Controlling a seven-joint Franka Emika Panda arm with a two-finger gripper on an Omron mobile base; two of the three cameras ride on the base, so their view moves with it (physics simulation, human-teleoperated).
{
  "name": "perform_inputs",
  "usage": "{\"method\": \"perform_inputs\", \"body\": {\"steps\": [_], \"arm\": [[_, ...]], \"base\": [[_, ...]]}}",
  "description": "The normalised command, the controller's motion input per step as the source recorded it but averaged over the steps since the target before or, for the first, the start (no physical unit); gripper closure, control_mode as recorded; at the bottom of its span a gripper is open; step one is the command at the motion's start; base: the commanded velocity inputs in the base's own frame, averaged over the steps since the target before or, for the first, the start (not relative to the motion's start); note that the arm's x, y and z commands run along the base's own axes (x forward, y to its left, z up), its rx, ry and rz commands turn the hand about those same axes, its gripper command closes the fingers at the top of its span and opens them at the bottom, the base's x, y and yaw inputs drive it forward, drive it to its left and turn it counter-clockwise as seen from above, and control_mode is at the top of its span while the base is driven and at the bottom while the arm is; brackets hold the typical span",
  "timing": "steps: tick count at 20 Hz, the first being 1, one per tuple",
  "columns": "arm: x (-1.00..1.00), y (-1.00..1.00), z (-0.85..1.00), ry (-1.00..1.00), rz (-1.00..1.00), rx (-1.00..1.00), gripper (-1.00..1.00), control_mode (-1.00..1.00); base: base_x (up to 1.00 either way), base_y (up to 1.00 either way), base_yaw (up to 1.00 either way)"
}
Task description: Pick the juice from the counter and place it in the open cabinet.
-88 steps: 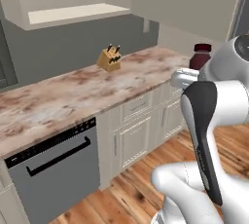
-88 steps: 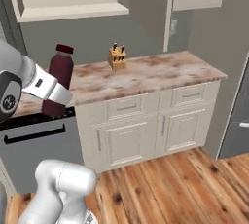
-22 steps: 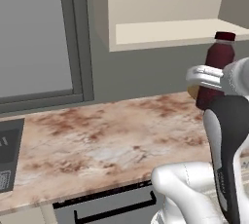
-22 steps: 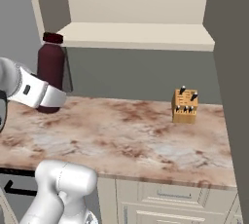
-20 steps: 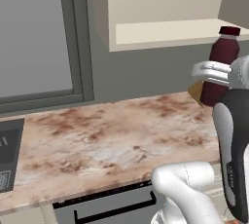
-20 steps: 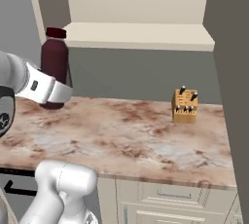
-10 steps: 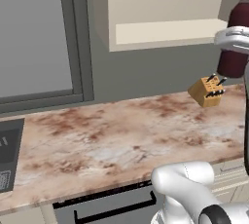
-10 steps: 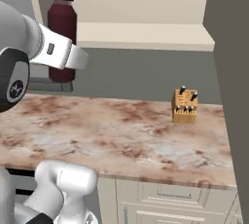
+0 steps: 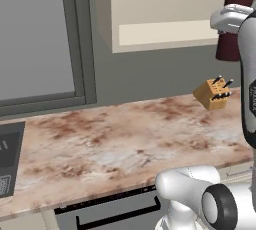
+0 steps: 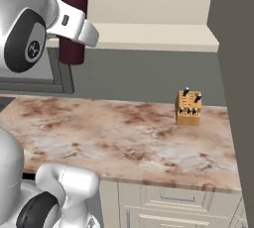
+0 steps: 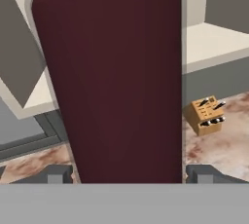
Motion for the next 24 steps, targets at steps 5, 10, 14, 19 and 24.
{"method": "perform_inputs", "body": {"steps": [5, 10, 14, 19, 24], "arm": [[0.48, 0.0, -0.2, -0.01, 0.0, 0.0, 1.0, -1.0], [0.49, 0.0, -0.23, 0.0, 0.0, 0.0, 1.0, -1.0], [0.58, 0.0, -0.03, 0.0, 0.0, 0.0, 1.0, -1.0], [0.38, 0.0, 0.0, -0.01, 0.0, 0.0, 1.0, -1.0], [0.36, 0.0, 0.0, -0.02, 0.0, 0.0, 1.0, -1.0]], "base": [[0.0, 0.0, 0.0], [0.0, 0.0, 0.0], [0.0, 0.0, 0.0], [0.0, 0.0, 0.0], [0.0, 0.0, 0.0]]}}
